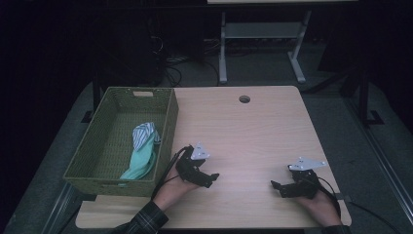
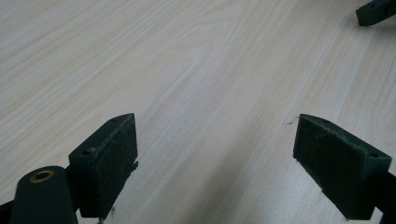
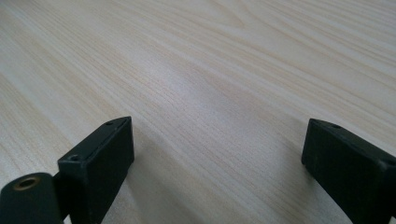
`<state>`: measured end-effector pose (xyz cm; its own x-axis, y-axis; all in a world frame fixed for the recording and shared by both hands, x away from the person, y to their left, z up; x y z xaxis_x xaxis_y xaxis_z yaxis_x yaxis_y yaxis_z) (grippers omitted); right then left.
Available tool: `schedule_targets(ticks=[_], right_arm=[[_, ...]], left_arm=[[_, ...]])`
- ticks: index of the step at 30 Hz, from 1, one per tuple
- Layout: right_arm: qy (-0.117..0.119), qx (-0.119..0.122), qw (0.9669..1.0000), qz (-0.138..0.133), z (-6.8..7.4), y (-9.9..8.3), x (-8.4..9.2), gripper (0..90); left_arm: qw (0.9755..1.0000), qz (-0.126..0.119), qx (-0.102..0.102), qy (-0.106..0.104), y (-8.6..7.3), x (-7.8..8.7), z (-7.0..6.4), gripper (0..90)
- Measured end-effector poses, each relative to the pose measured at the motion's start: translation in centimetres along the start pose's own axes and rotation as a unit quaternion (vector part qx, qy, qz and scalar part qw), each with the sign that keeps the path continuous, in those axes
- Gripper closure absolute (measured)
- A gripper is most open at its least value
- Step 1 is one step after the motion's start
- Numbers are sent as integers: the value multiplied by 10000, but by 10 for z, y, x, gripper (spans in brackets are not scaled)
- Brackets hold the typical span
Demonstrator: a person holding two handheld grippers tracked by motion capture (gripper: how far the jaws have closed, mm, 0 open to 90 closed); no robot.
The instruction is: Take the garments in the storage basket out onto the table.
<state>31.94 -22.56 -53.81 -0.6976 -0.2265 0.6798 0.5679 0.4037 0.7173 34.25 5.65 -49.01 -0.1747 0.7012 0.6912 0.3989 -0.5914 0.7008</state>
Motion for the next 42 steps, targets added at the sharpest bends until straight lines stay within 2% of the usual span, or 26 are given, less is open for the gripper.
schedule_targets(ticks=[6, 42], right_arm=[[-6, -5, 10000, 3, 0, 0, 0, 89], [-1, -20, 10000, 18, 0, 0, 0, 89]], left_arm=[[9999, -1, 21, 132, 1, 5, 3, 131], [9999, -36, 128, 22, 18, 21, 0, 131]])
Point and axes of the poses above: each handheld gripper's, and its own axes: x roughly backward along the jaws, y roughly out of its top, z roughly to its left, the point moved 8 cm from there along -x, roughly forward along the jaws, and after that the axes turned 15 degrees about -y, right-handed, at the moved point
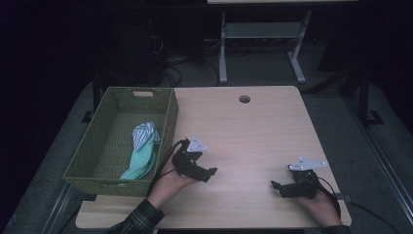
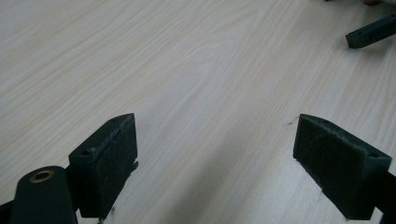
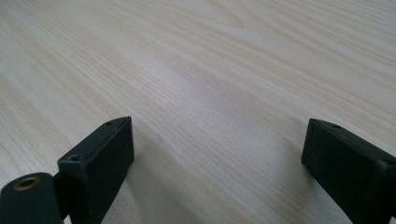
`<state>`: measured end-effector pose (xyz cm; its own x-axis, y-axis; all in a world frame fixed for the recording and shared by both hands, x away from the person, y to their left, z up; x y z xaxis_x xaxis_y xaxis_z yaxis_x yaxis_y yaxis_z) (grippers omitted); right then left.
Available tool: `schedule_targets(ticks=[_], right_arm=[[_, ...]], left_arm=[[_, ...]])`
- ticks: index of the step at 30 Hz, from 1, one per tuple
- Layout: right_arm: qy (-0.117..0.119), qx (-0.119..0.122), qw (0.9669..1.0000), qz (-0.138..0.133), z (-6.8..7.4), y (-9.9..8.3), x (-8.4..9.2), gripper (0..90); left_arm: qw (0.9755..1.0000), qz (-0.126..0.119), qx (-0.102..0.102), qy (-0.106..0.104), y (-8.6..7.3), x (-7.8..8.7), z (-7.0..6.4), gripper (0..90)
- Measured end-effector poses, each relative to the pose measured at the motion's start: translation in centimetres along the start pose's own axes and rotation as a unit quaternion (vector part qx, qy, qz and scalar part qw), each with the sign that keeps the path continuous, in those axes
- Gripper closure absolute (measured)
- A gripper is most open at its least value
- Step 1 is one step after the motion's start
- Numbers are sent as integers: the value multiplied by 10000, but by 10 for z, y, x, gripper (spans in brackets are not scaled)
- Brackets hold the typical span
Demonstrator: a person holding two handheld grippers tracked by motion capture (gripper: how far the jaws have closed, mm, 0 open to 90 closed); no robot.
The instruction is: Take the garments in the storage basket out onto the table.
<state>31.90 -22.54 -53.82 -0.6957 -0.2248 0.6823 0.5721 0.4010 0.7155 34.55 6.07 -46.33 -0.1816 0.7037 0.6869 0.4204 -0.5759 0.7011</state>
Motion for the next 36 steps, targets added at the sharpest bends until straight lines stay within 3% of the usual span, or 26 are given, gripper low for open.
schedule_targets(ticks=[17, 22, 32, 36], right_arm=[[1, -2, 10000, 1, 0, 0, 0, 89], [1, -3, 10000, 2, 0, 0, 0, 89], [1, -3, 10000, 1, 0, 0, 0, 89], [1, -3, 10000, 1, 0, 0, 0, 89]], left_arm=[[9999, -27, -90, -134, 11, 11, -5, 132], [9997, 9, -201, -122, 14, 14, -7, 133], [9982, -179, -328, -479, 25, 26, -8, 134], [9979, -176, -373, -502, 26, 29, -5, 134]])
Point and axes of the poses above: each handheld gripper's, and its own axes: x roughly backward along the jaws, y roughly out of its top, z roughly to its left, the point moved 8 cm from there along -x, roughly forward along the jaws, and after that the axes turned 15 degrees about -y, right-handed, at the moved point
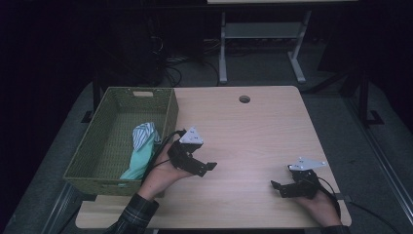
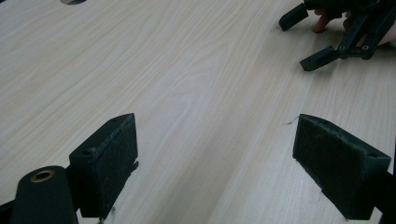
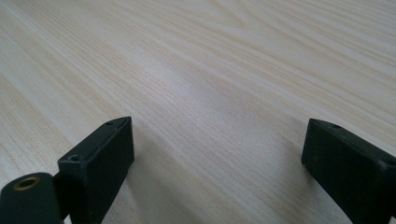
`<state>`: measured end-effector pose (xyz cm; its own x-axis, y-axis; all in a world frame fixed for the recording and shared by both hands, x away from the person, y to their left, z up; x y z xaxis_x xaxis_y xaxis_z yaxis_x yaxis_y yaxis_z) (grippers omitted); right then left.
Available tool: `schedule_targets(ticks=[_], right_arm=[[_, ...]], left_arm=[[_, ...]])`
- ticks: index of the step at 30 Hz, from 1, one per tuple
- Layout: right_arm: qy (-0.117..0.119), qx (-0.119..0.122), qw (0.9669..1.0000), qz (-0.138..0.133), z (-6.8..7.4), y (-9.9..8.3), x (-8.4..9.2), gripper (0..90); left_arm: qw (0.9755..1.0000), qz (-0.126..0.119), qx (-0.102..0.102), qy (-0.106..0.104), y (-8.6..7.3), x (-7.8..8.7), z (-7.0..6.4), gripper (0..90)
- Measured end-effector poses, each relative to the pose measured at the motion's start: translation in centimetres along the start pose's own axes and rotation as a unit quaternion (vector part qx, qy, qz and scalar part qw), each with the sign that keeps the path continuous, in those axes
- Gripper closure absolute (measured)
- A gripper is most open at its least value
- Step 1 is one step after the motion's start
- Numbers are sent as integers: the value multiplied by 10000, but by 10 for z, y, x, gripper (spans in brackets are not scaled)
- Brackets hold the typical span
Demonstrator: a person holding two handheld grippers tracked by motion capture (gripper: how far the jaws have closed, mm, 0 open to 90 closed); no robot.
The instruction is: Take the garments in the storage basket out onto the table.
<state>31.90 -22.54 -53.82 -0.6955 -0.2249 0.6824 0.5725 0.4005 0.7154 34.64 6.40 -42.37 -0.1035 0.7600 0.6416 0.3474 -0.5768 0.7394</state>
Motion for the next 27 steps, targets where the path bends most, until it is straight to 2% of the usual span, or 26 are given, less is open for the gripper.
schedule_targets(ticks=[6, 8, 11, 12, 15, 18, 23, 27], right_arm=[[5, 1, 10000, 1, 0, 0, 0, 87], [6, -1, 10000, 1, 0, 0, 0, 86], [4, 0, 10000, 4, 0, 0, 0, 86], [4, 0, 10000, 2, 0, 0, 0, 86], [1, 19, 10000, -15, 0, 0, 0, 85], [9, 20, 10000, -8, 0, 0, 0, 84], [4, 14, 10000, -8, 0, 0, 0, 84], [3, 12, 10000, -10, 0, 0, 0, 84]], left_arm=[[10000, 24, 12, 18, -1, 11, 9, 134], [10000, -46, 37, 0, 1, 15, 11, 134], [10000, -10, -19, 16, 5, 23, 12, 133], [10000, -82, -2, -11, 8, 24, 11, 133], [9999, 17, -77, -73, 13, 30, 11, 131], [10000, -16, -32, -81, 16, 34, 12, 131], [9999, 116, -91, -32, 18, 46, 17, 131], [9999, 38, -98, -8, 25, 57, 22, 132]])
Point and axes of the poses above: each handheld gripper's, and its own axes: x roughly backward along the jaws, y roughly out of its top, z roughly to its left, the point moved 8 cm from there along -x, roughly forward along the jaws, and after that the axes turned 15 degrees about -y, right-handed, at the moved point
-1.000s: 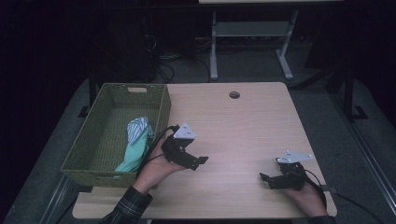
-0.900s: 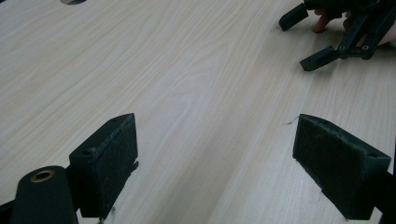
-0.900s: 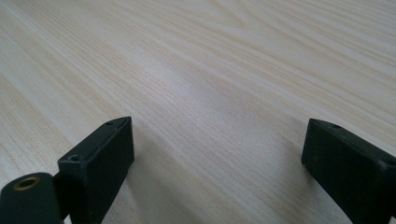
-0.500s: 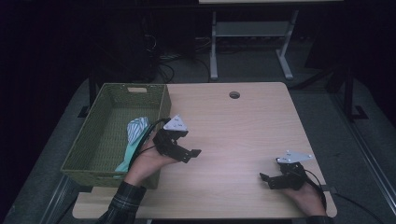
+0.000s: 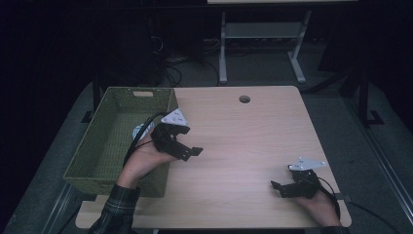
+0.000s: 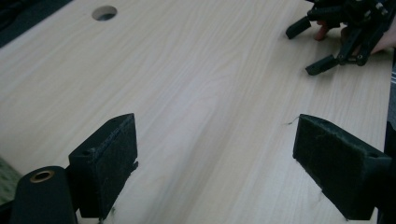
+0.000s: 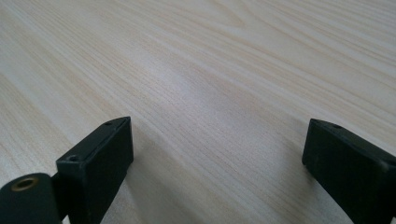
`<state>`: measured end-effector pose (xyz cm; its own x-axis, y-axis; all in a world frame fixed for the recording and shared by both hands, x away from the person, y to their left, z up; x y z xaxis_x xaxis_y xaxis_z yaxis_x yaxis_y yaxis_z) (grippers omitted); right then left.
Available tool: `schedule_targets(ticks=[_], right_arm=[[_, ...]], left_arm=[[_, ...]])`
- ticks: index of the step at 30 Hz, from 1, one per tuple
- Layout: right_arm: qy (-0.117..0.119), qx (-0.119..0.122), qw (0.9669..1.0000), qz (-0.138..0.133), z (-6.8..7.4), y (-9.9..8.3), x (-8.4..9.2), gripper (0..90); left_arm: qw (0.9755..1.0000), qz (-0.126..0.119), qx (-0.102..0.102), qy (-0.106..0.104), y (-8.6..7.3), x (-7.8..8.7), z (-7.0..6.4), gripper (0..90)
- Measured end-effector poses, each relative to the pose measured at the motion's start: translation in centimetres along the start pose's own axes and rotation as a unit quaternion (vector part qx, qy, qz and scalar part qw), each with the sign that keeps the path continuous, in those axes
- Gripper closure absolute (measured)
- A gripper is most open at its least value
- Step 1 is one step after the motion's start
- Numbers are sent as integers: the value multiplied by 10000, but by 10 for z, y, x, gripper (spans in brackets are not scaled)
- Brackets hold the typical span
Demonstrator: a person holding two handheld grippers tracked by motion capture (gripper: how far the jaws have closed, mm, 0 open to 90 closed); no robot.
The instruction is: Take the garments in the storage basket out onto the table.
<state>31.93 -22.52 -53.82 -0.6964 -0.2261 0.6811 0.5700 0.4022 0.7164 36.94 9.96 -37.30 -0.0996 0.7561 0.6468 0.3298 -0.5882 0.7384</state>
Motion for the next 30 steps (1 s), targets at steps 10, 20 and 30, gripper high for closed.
schedule_targets(ticks=[10, 20, 30], right_arm=[[-1, -2, 10000, -2, 0, 0, 0, 84], [-1, -1, 10000, -1, 0, 0, 0, 84], [-1, -3, 10000, 0, 0, 0, 0, 84]], left_arm=[[9998, -46, 124, 177, -9, 14, 9, 136], [9985, -40, 336, 440, -24, 32, 18, 142], [9961, -107, 568, 669, -44, 53, 26, 143]])
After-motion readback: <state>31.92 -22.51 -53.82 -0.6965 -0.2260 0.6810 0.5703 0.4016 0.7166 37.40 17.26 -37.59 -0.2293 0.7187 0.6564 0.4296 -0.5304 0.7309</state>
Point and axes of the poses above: each handheld gripper's, and its own axes: x roughly backward along the jaws, y roughly out of its top, z roughly to its left, the point moved 8 cm from there along -x, roughly forward along the jaws, and after that the axes turned 15 degrees about -y, right-handed, at the moved point
